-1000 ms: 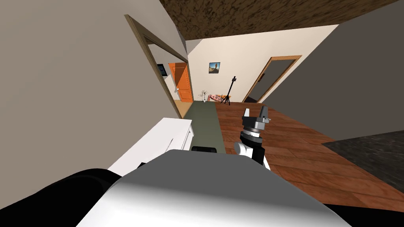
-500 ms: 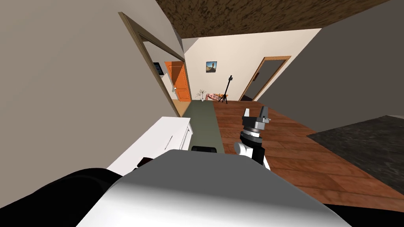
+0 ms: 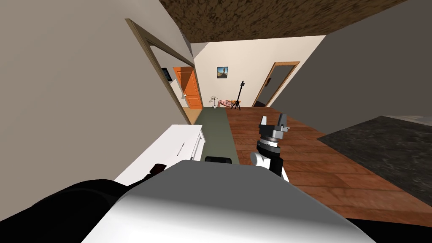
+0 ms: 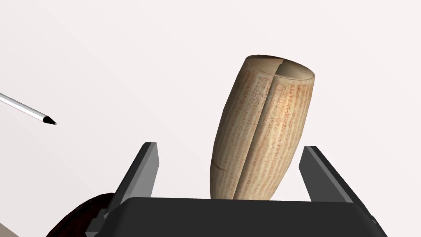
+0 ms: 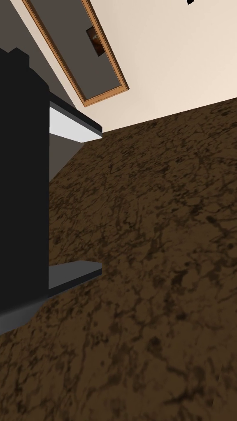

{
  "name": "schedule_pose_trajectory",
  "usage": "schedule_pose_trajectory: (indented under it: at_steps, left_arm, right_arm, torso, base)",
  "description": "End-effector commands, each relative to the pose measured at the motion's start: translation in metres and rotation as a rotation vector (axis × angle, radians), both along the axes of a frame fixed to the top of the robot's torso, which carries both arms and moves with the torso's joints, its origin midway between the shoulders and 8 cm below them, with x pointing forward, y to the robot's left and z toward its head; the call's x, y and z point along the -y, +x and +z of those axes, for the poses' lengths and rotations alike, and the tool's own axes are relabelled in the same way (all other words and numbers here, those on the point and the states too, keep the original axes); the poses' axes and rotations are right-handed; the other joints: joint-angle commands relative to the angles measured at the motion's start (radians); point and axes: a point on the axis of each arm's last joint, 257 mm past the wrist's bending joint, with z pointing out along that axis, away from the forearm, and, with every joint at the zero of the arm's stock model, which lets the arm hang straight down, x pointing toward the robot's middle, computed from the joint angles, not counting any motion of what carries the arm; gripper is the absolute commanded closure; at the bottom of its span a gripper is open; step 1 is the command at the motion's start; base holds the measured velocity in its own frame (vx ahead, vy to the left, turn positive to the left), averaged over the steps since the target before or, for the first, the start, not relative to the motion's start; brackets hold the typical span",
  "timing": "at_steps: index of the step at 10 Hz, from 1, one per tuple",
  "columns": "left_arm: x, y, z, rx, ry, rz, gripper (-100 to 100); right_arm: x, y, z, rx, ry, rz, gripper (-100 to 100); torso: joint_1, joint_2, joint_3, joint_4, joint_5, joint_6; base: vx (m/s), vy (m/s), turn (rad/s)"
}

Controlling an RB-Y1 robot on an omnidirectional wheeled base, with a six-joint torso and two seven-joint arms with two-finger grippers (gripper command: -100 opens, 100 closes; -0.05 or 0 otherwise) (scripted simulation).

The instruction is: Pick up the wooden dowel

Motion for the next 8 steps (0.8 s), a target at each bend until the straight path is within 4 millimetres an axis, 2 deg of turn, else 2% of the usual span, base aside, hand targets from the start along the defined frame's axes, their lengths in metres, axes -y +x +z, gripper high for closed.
schedule_pose_trajectory:
  at_steps: [1,5,6,7,8]
  left_arm:
    - [0.000,0.000,0.000,0.000,0.000,0.000,100]
    - [0.000,0.000,0.000,-0.001,0.000,-0.001,100]
    - [0.000,0.000,0.000,0.000,0.000,-0.001,0]
    - [0.005,-0.016,0.003,-0.003,-0.001,-0.015,100]
    - [0.007,-0.027,0.005,-0.004,-0.001,-0.024,100]
  right_arm:
    - [0.000,0.000,0.000,0.000,0.000,0.000,0]
    - [0.000,0.000,0.000,0.000,0.000,0.000,0]
    - [0.000,0.000,0.000,0.000,0.000,0.000,0]
    - [0.000,0.000,0.000,0.000,0.000,0.000,0]
    - [0.000,0.000,0.000,0.000,0.000,0.000,0]
  torso:
    - [0.000,0.000,0.000,0.000,0.000,0.000]
    - [0.002,-0.005,-0.003,-0.001,0.000,0.000]
    - [0.002,-0.006,-0.003,-0.001,0.000,0.000]
    - [0.002,-0.006,-0.003,-0.001,0.000,0.000]
    - [0.003,-0.009,-0.005,-0.002,0.000,-0.002]
  base:
    - [-0.012,-0.004,0.009]
    - [-0.002,0.000,-0.001]
    - [0.000,0.000,0.000]
    - [0.091,0.036,0.126]
    - [0.170,0.038,0.146]
